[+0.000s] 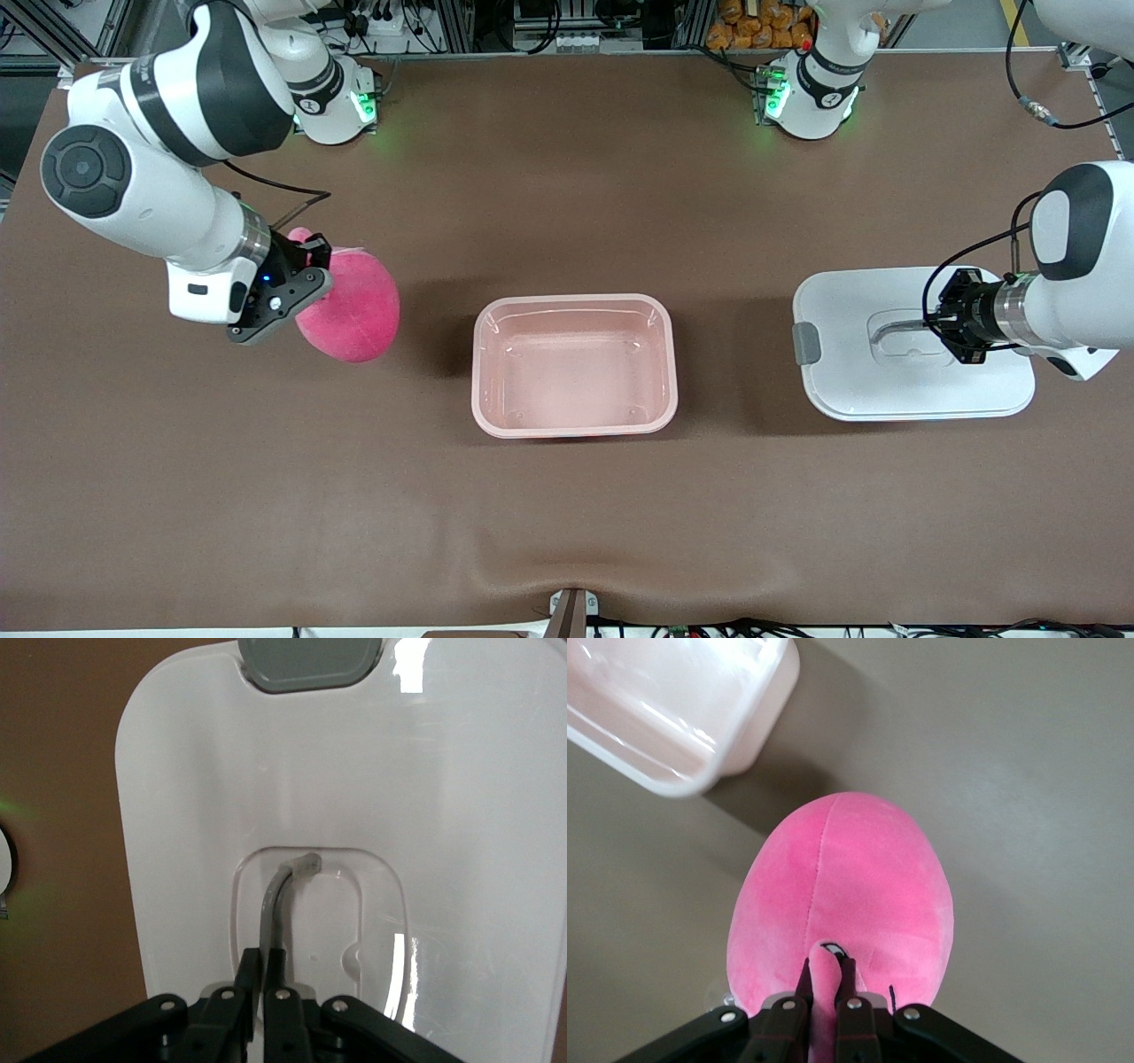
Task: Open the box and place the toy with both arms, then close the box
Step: 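Lift the pink plush toy with the right gripper toward the pink box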
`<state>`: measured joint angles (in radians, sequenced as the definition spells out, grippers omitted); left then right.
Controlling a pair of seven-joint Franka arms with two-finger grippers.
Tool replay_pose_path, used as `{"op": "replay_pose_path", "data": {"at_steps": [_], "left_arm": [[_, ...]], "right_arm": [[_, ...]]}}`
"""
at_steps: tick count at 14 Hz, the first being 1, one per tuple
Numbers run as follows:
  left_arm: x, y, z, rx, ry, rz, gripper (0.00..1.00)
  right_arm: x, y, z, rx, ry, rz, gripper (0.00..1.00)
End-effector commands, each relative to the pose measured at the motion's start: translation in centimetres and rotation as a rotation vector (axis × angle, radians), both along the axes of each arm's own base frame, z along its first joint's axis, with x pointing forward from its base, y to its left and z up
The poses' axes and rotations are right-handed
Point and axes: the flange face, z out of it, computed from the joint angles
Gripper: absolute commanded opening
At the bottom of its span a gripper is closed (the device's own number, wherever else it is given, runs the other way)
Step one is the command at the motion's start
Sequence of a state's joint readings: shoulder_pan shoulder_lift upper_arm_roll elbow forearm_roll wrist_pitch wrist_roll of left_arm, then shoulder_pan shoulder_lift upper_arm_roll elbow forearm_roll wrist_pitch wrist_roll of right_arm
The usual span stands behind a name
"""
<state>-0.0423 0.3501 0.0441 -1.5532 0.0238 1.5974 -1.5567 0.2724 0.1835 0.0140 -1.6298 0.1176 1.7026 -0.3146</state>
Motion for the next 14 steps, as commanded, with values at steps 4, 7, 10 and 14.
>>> {"op": "replay_pose_path", "data": {"at_steps": [4, 7, 10, 14], "left_arm": [[0.0, -0.1, 0.0, 0.018, 0.003, -0.019, 0.0], [0.0, -0.1, 0.0, 0.018, 0.003, -0.019, 0.0], [0.0, -0.1, 0.0, 0.018, 0.003, -0.019, 0.0], [0.0, -0.1, -0.1, 0.018, 0.004, -0.019, 0.0]], "right_arm": [[2.0, 5.9, 0.7, 0.061, 0.046, -0.282, 0.0], [2.7, 8.8, 1.1, 0.06, 0.042, -0.375, 0.0], [3.3, 12.0, 1.8, 0.113, 0.073, -0.492, 0.0], [4.7, 15.4, 3.0, 0.199, 0.166, -0.722, 0.0]]}}
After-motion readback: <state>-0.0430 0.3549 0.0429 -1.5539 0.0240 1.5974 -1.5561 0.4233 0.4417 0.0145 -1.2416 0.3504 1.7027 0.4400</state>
